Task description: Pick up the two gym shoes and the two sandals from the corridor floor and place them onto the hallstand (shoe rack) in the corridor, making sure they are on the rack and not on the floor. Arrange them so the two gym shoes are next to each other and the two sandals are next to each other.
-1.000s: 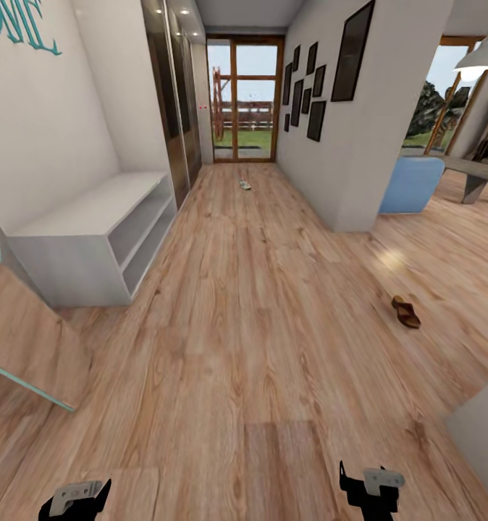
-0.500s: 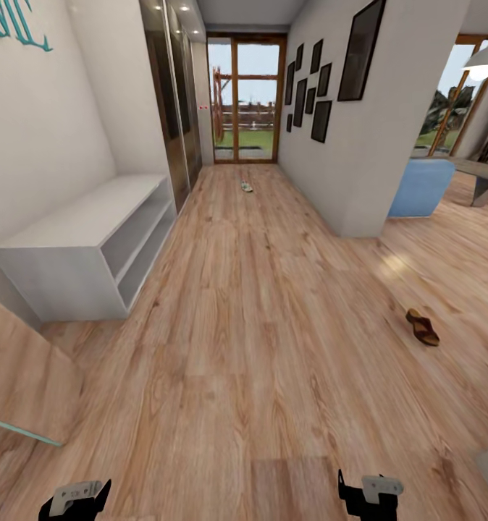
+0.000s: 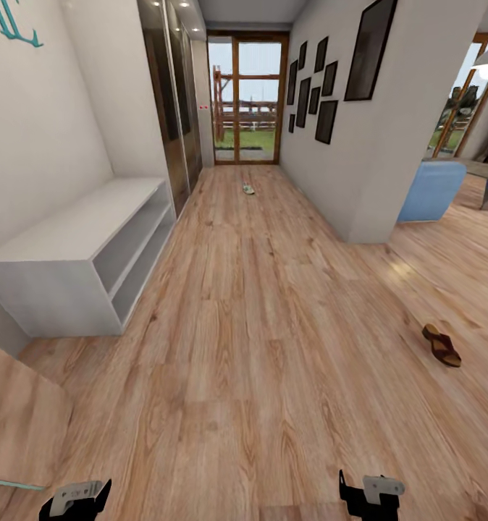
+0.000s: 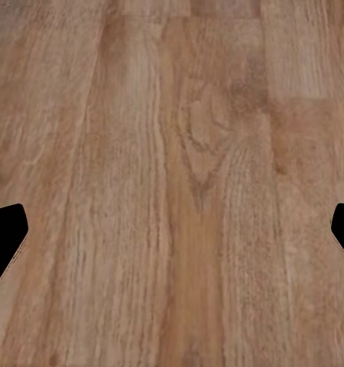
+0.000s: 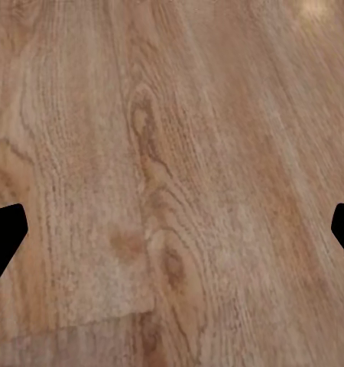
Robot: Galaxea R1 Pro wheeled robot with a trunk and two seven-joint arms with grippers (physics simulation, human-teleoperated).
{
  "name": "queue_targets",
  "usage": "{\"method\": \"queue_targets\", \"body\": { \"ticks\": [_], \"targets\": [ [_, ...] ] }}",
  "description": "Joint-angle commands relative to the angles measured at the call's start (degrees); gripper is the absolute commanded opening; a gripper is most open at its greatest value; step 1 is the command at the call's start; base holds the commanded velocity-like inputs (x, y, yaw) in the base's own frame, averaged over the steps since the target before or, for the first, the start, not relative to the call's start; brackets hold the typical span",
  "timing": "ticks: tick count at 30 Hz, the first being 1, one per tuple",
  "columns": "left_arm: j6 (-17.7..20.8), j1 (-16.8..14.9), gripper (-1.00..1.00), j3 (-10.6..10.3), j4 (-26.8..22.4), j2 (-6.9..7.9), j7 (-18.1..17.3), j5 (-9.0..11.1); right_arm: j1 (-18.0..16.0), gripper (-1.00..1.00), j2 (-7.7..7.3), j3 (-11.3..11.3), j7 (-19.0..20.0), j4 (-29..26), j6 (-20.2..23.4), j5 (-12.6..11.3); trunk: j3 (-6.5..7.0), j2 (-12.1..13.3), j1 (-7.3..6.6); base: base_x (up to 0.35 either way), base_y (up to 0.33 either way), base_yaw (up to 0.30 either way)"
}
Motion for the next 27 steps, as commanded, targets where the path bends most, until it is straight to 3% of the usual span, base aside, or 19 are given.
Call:
{"method": "queue_targets", "body": {
  "ticks": [1,27],
  "targets": [
    [-0.32,-0.06,1.00,0.33,0.03,-0.05,-0.31,-0.60,-0.04,1.00,-0.02,-0.33,-0.27,0.07,-0.13,0.61,-0.05,-0.02,0.03,0.338,0.030,0.000],
    [-0.32,-0.06,1.00,0.41,0.03,-0.05,-0.31,-0.60,-0.02,1.00,0.03,-0.32,-0.31,0.11,-0.11,0.59,-0.05,-0.02,0.03,0.338,0.003,0.000]
  ]
}}
